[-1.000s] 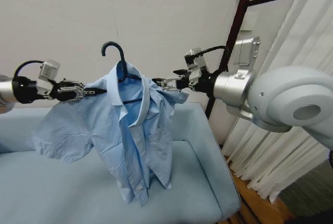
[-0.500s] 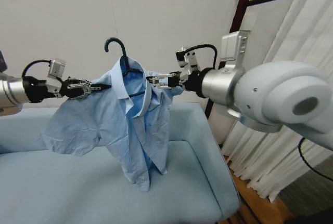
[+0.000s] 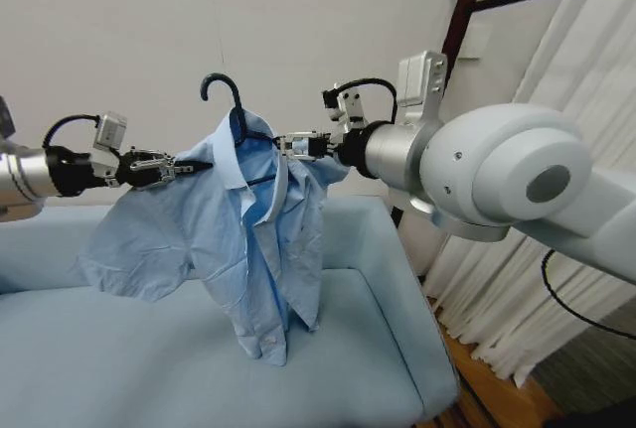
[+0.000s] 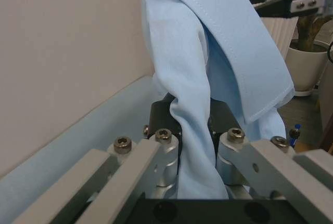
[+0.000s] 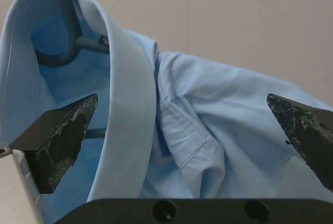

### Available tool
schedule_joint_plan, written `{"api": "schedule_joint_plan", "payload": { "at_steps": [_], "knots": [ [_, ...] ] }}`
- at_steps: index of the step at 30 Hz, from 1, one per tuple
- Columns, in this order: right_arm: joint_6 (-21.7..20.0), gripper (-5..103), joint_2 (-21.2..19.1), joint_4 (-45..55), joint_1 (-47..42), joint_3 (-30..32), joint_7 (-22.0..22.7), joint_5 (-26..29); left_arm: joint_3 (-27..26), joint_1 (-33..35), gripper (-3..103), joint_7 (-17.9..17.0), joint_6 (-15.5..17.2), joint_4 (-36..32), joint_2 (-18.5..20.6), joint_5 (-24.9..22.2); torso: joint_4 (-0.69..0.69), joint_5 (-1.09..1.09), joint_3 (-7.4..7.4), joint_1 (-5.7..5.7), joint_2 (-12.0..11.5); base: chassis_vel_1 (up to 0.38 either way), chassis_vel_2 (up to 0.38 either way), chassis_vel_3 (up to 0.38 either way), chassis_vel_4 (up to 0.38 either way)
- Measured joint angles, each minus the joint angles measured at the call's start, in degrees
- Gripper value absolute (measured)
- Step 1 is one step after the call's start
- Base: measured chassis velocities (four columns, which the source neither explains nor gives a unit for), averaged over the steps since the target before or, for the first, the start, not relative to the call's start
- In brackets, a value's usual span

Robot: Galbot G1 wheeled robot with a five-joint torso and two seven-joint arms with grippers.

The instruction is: Pick up the clothes from the sofa and hang them on the clothes hanger.

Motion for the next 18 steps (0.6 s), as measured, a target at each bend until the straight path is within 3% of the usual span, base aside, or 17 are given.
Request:
{"api": "schedule_joint_plan", "payload": {
  "at_steps": [9, 18],
  "knots": [
    [1.6, 103, 5.2, -0.1, 0.8, -1.0, 3.6, 1.0, 0.0, 0.0, 9, -1.0, 0.0, -0.7, 0.1, 0.1, 0.03, -0.03, 0.00, 0.00, 0.0, 0.000, 0.000, 0.000, 0.000],
    [1.6, 68, 5.6, 0.1, -0.4, -1.8, 4.6, -0.4, -0.2, -0.6, 9, -1.2, 0.1, -1.2, 0.2, -0.4, 0.01, 0.00, 0.00, 0.00, 0.0, 0.000, 0.000, 0.000, 0.000]
  ]
}}
